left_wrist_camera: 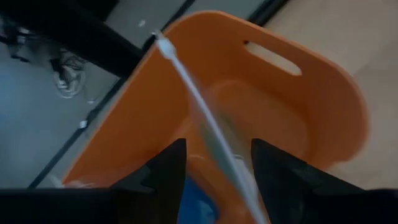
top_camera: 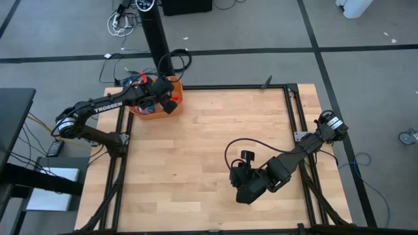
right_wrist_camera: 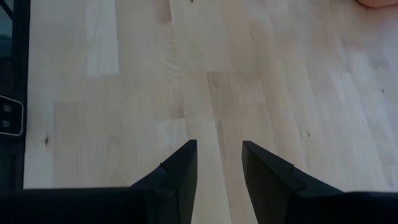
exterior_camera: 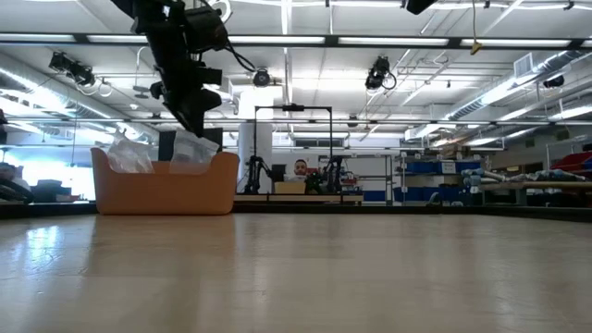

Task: Roll bandage
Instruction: Put the transparent zip bag containing green bandage into the orange bin, then move the orange bin to the top center of the table

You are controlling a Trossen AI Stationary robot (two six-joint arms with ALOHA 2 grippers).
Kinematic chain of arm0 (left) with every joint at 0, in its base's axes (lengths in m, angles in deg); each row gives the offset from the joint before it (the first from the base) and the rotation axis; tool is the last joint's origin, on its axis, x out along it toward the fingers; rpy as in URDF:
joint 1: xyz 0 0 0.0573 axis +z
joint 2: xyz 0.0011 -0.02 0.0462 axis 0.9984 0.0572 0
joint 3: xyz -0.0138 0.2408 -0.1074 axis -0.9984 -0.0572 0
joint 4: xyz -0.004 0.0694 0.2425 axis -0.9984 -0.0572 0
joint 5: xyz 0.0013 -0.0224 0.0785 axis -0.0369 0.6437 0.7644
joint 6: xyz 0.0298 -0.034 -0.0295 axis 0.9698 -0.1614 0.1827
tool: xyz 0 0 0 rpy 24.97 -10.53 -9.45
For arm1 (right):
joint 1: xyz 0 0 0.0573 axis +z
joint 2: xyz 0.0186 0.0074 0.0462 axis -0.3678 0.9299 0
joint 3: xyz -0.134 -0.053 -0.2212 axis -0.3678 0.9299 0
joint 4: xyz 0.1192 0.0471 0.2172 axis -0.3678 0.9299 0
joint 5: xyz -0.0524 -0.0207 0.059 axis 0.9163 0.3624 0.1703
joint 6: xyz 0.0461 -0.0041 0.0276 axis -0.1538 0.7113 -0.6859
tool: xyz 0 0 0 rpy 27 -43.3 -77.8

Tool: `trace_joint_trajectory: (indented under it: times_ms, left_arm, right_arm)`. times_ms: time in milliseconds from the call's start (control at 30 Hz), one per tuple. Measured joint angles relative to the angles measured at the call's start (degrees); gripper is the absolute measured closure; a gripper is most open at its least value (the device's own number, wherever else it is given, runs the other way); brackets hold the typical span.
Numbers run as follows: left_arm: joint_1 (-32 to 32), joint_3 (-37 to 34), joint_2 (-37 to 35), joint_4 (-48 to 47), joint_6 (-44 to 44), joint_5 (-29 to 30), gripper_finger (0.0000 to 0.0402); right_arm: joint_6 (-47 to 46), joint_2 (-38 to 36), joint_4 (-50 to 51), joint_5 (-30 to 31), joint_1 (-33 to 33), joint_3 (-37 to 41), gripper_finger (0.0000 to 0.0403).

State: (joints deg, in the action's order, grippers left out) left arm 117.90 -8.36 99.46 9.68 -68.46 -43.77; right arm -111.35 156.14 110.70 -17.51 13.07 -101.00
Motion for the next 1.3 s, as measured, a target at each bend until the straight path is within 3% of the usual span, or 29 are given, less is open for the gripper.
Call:
trace_joint_trajectory:
  times_ms: [167,300,633,800,900,1067,1133,1300]
  left_arm:
    - [0.6,0.0,0.0,-1.6,0.0,-1.8,0.0213]
    - [1.1,0.0,0.0,-2.8,0.0,2.3,0.0221]
    - [1.7,7.5,-0.1,-13.9,-2.8,6.4,0.0275]
    - [-1.4,11.5,-3.3,-15.4,-4.9,5.5,0.0316]
    - [-4.1,11.2,-7.0,-12.8,-6.9,5.2,0.0348]
    - [-8.8,7.4,-15.9,-4.1,-7.5,1.9,0.0394]
    - [-10.1,4.8,-19.9,0.8,-6.4,-2.1,0.0394]
    - [-13.6,-2.8,-28.1,13.4,-3.3,-9.3,0.0396]
  right_arm:
    - [0.5,0.0,-0.2,0.0,0.0,0.0,0.0278]
    - [0.9,0.0,-0.6,0.0,0.0,0.0,0.0278]
    - [5.2,0.0,-1.8,0.7,-0.6,0.0,0.0278]
    - [9.6,0.0,-3.3,3.2,-3.6,3.3,0.0297]
    - [13.3,0.0,-12.7,-0.5,-8.6,8.2,0.0332]
    - [18.4,0.0,-36.4,-16.0,-19.4,17.7,0.0396]
    - [18.5,0.0,-43.8,-18.8,-23.7,19.9,0.0394]
    - [17.8,0.0,-57.0,-19.2,-32.1,20.4,0.0388]
